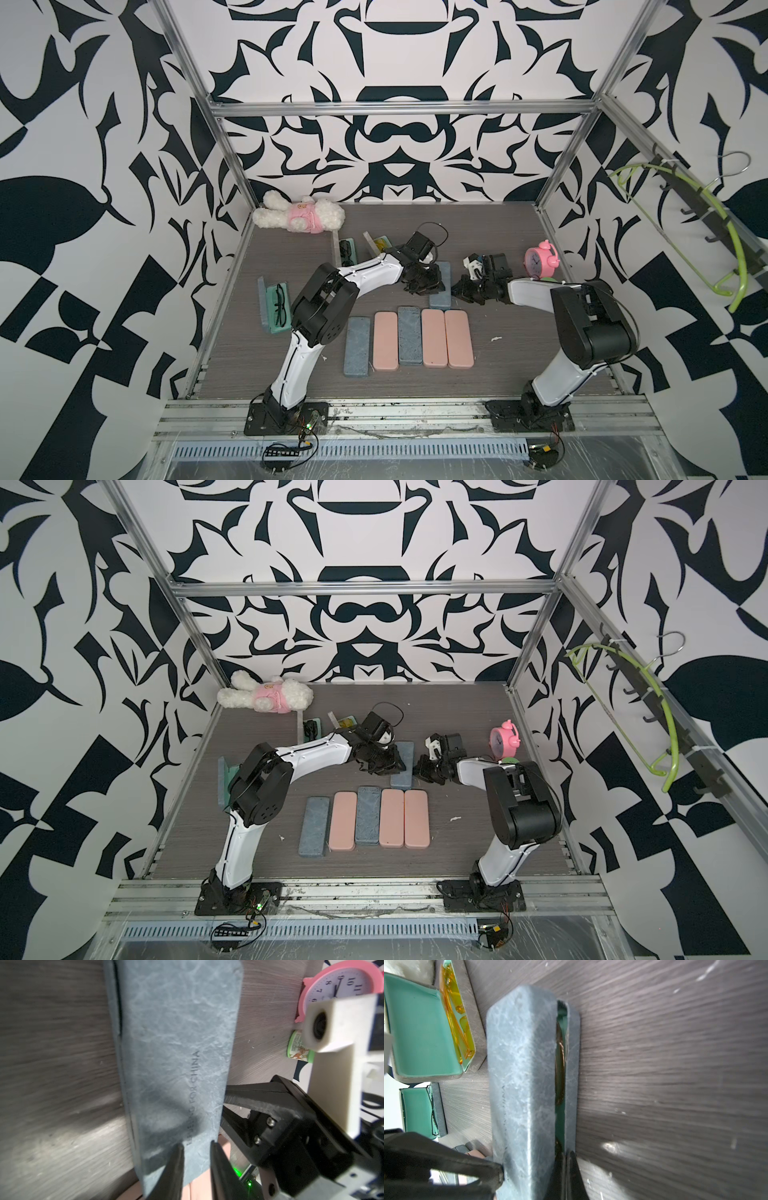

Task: Close the glasses case
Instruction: Close the glasses case at the center of the board.

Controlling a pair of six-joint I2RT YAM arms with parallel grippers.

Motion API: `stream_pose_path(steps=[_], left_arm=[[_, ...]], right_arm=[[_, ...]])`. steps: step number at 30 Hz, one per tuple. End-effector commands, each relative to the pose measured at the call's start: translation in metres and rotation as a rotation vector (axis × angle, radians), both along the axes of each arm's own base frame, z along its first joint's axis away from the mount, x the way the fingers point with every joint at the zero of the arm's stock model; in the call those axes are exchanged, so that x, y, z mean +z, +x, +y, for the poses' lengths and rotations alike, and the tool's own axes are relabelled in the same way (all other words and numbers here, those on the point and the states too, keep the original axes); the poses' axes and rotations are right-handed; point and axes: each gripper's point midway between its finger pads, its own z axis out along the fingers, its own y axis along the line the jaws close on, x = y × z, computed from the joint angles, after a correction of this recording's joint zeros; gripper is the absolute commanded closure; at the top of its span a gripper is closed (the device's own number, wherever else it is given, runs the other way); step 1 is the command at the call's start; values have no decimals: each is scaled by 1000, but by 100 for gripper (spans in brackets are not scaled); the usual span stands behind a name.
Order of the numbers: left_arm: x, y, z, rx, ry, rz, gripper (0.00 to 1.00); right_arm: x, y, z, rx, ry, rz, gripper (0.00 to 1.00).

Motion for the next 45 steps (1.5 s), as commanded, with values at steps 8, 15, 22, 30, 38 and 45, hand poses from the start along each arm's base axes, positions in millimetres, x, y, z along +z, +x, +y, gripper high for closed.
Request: stream_pose_path(steps=[8,15,22,30,38,45], left_arm=[[12,15,26,59,68,-26,9],[6,31,26,50,132,-35,0],[-3,39,15,27,134,-30,1],[-22,41,9,-5,154,1,1],[-26,36,-3,-35,113,12,1],[-39,29,-2,-69,153,48,0]], right_arm=[[4,-4,-4,3,-33,12,97],[5,-4,-2,14,-24,5,96],[8,-4,2,31,-2,0,93],[12,-4,5,43,19,-5,91],[14,-3,8,52,32,-7,90],[20,-2,11,62,50,-17,87]])
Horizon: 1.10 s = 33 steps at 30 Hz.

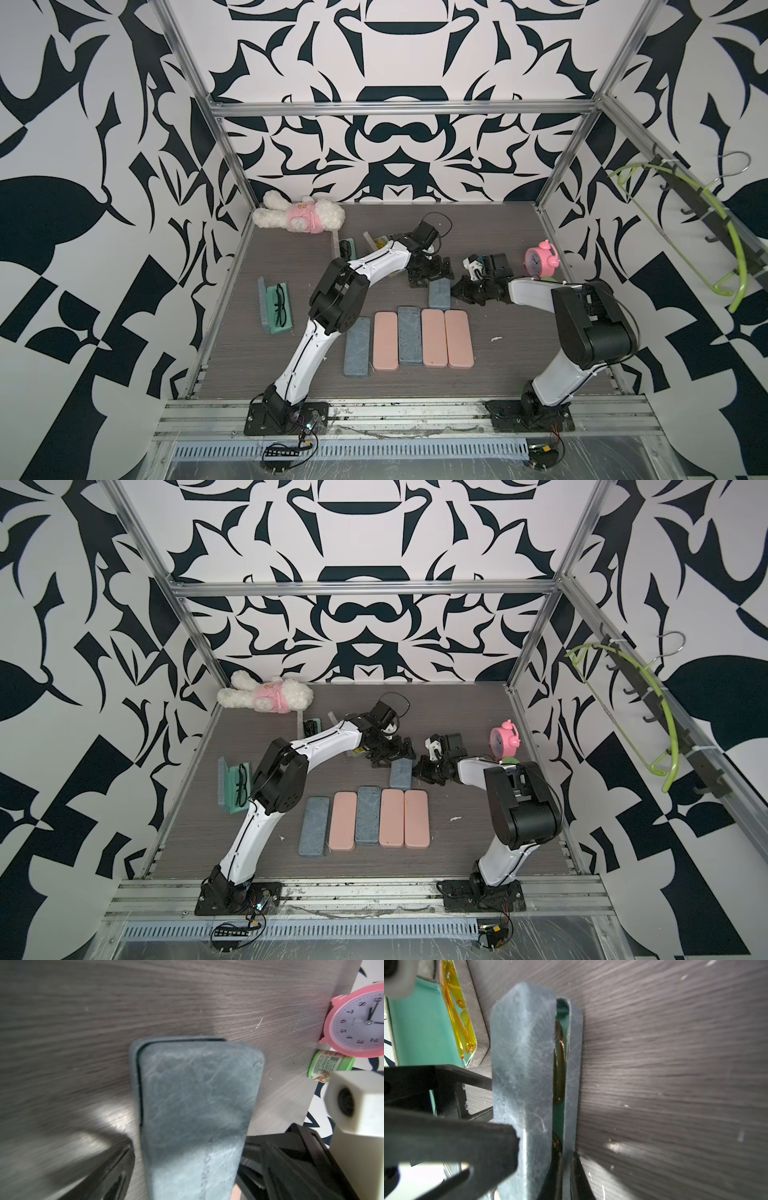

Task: Close the glasses case
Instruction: Close the glasses case at the center of the board.

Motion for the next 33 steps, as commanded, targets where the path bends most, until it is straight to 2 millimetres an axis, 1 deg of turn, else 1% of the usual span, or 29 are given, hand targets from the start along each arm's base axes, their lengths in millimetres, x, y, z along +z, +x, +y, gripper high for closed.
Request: stream_pose_path(steps=[1,8,9,11,13,15,18,21,23,25,26,28,30,32,33], left_arm=[[-24,-13,8,-35,62,62,1],[-36,-17,18,-49,113,74,14],[-37,-16,19,-49,120,72,14],[-39,-16,22,-47,129,72,18],[-39,-15,24,-46,135,69,19],[-39,-15,25,-45,138,68,23],[-39,-13,28,-39,146,65,26],[-37,-11,30,-32,146,60,26],[-36,-11,29,-27,139,57,27],[-36,-10,27,-22,129,57,27],[-36,-9,26,-18,124,60,28],[-36,-8,24,-11,116,60,28],[-36,-7,24,-4,112,62,29],[-32,-7,21,2,93,64,28],[-29,-6,19,9,78,58,25]], right_arm=[[20,3,9,43,38,-37,86],[27,4,10,48,51,-52,85],[28,4,11,48,52,-53,85],[30,4,11,49,52,-57,85],[32,5,9,46,52,-61,85],[35,5,8,41,58,-64,83],[42,8,0,14,59,-72,81],[52,11,-21,-44,48,-79,75],[60,12,-36,-89,41,-88,68],[70,12,-43,-103,30,-108,62],[73,11,-45,-109,16,-110,59],[77,10,-48,-114,2,-119,55],[78,9,-50,-122,-10,-113,54],[77,7,-50,-119,-8,-101,54],[77,5,-49,-115,-3,-99,54]])
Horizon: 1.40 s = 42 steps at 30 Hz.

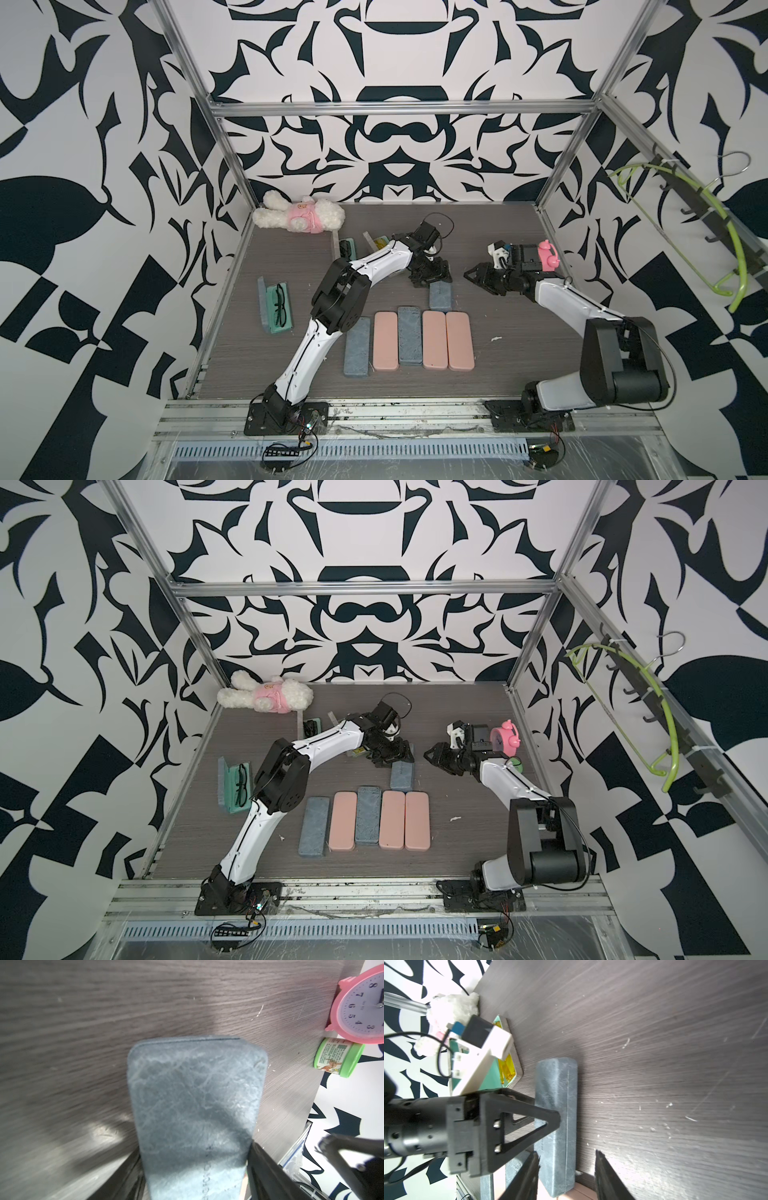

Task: Close the glasses case
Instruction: Close the glasses case at the center of the board, then pick up the glasses case at the center of the board.

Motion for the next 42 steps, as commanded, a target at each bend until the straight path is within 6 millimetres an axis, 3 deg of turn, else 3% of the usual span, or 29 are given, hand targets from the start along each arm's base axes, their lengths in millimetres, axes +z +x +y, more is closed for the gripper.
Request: stream_pose_path(steps=[1,6,13,17,22,24,25,29,30,31,42], left_arm=[[-19,-3,13,48,46,40,22],[9,5,8,87,-21,0,5],[63,22,14,164,-121,-85,0],[104,34,46,249,-151,-192,1],[153,40,108,355,-137,-340,0],[170,35,128,373,-134,-386,1],[178,32,138,378,-125,-413,1],[196,13,165,370,-74,-482,1],[201,8,170,368,-69,-494,1],[203,3,175,365,-64,-504,0],[211,-43,213,361,-31,-546,0]], right_arm=[[3,-4,1,10,-6,11,53],[9,-10,2,-12,18,-1,40],[11,-21,4,-25,1,23,34],[3,-28,15,-3,-51,52,33],[-6,-31,30,18,-134,85,31],[-9,-32,39,32,-152,92,30],[-11,-31,43,41,-168,97,23],[-19,-31,57,60,-224,124,22],[-21,-30,58,57,-245,128,17],[-22,-29,60,56,-267,135,1],[-35,-22,76,86,-507,158,0]])
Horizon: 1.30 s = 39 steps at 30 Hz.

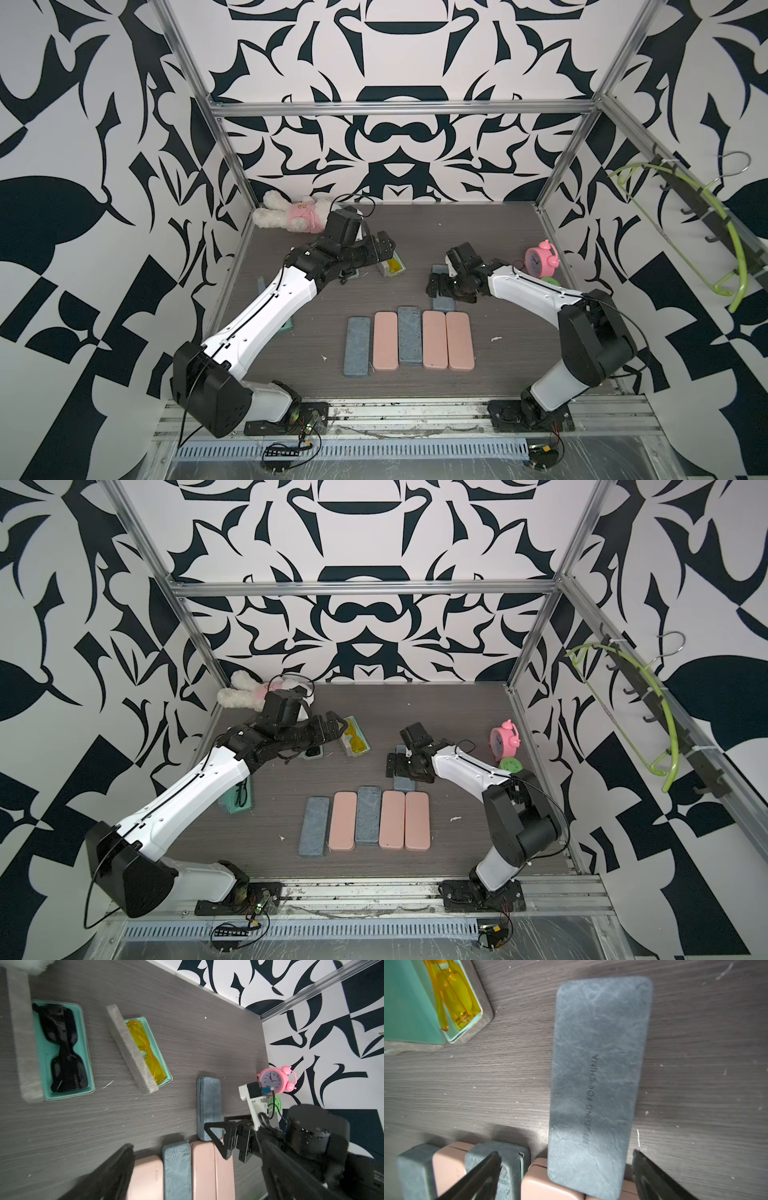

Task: Close the glasses case
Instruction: Pick up the glasses case at the center of the board.

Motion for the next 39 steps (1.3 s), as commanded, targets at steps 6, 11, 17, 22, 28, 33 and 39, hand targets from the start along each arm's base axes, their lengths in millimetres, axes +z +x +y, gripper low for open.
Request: stream_pose_path(steps=[6,11,17,22,28,33,39], left_arm=[[-4,-28,27,14,41,-6,1],[-10,-39,35,17,45,2,0],[-24,-53,45,23,58,26,0],[-32,-62,53,32,74,38,1],[-39,-68,59,36,90,49,1],[-41,-69,61,38,98,52,1],[-44,-71,62,39,96,52,0]], right_arm=[[-7,14,-12,-18,-164,7,4],[-12,25,-15,-26,-220,-1,8],[-17,30,-14,-22,-237,-3,17],[-23,32,-9,-10,-237,7,26],[-20,36,-7,-18,-245,-6,31],[1,42,-5,-18,-231,-55,32],[31,46,-9,-14,-235,-120,34]])
